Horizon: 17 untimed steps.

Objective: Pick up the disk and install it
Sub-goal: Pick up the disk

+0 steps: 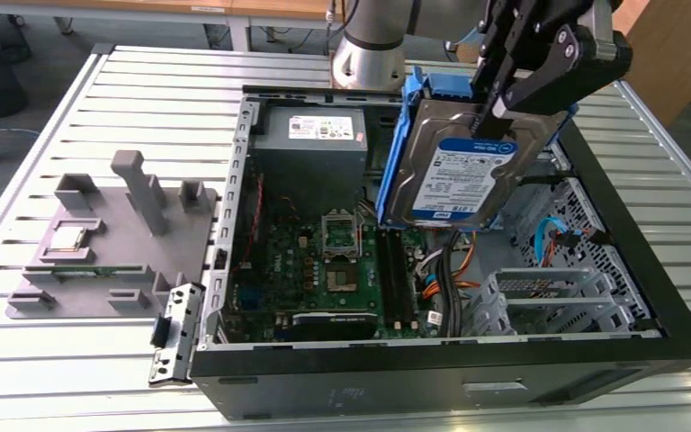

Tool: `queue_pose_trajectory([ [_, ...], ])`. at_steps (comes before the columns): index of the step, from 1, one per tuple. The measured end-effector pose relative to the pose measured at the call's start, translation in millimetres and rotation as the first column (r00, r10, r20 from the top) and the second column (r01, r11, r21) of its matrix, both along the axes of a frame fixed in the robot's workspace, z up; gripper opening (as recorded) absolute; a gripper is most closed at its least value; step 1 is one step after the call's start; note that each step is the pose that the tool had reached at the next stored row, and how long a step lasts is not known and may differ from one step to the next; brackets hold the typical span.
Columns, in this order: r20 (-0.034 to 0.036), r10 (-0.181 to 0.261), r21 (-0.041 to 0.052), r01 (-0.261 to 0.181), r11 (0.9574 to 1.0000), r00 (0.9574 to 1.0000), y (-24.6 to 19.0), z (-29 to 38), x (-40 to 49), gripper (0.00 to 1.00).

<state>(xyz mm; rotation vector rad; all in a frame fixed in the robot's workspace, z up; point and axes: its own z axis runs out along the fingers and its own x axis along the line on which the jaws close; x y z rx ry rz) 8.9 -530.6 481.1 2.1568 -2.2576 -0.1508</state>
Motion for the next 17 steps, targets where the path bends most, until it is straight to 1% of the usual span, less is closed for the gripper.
queue_pose_trajectory([
  [9, 0.0, 0.0, 0.0006, 0.0, 1.0, 1.0, -16.4, 0.0, 0.3, 0.35],
  [17, 0.0, 0.0, 0.0008, 0.0, 1.0, 1.0, -29.0, -0.1, 0.5, 0.35],
])
